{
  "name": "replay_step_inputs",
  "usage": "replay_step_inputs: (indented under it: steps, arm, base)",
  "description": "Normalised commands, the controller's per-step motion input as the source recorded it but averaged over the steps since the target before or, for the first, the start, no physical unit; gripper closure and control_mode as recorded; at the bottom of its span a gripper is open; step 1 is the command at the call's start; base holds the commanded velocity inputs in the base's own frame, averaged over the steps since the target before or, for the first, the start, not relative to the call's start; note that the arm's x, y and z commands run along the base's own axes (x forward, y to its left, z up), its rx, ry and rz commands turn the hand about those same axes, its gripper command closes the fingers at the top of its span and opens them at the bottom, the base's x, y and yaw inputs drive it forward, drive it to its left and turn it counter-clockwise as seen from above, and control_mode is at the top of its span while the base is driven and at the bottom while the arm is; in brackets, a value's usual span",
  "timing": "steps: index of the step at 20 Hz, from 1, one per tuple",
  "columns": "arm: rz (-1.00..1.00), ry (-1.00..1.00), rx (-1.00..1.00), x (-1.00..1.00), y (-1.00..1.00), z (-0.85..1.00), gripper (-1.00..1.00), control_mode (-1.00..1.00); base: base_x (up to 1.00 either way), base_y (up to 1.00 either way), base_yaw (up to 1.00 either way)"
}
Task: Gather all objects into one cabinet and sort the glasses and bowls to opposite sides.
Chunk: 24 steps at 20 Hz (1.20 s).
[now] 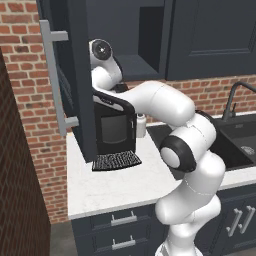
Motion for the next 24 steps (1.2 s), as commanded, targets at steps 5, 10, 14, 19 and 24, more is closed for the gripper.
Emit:
replay_step_inputs:
  steps: [5,10,14,19,24]
  arm:
    - [0.00,0.00,0.00,0.01,0.11,0.00,-1.00,-1.00]
    - [0.00,0.00,0.00,0.10,0.16,0.00,-1.00,-1.00]
    - [0.00,0.00,0.00,0.07,0.15,0.00,-1.00,-1.00]
    - [0.00,0.00,0.00,0.03,0.09,0.00,-1.00,-1.00]
    - [0.00,0.00,0.00,0.02,0.02,-0.04,-1.00,-1.00]
  base:
    - [0.00,0.00,0.00]
    - [0.00,0.00,0.00]
    - [0.00,0.00,0.00]
    - [0.00,0.00,0.00]
    - [0.00,0.00,0.00]
